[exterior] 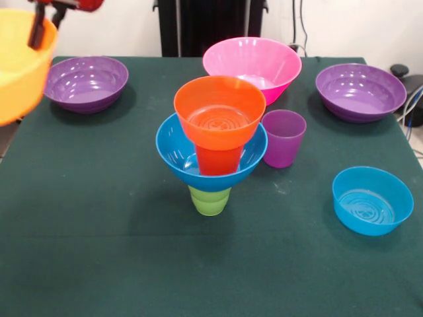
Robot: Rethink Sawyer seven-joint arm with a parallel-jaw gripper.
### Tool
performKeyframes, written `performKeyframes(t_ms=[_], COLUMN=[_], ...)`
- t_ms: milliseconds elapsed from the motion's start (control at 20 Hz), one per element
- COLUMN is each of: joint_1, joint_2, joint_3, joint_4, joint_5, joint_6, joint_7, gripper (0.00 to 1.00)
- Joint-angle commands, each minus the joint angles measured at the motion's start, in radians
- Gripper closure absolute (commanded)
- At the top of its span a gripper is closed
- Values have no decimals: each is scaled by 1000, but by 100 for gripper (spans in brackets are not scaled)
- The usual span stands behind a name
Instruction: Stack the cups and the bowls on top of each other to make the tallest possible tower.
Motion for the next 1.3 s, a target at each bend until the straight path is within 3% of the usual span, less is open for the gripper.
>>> performKeyframes(t_ms=[50, 550, 1050, 1300], joint_1=[-5, 18, 75, 87], joint_2=[-95, -182, -182, -158], joint_3=[115, 128, 117, 131], joint_4=[62, 50, -11, -10], joint_5=[68, 154, 174, 229], joint_6=[95, 191, 292, 336], joint_7=[-104, -120, -74, -33], gripper=[100, 100, 100, 100])
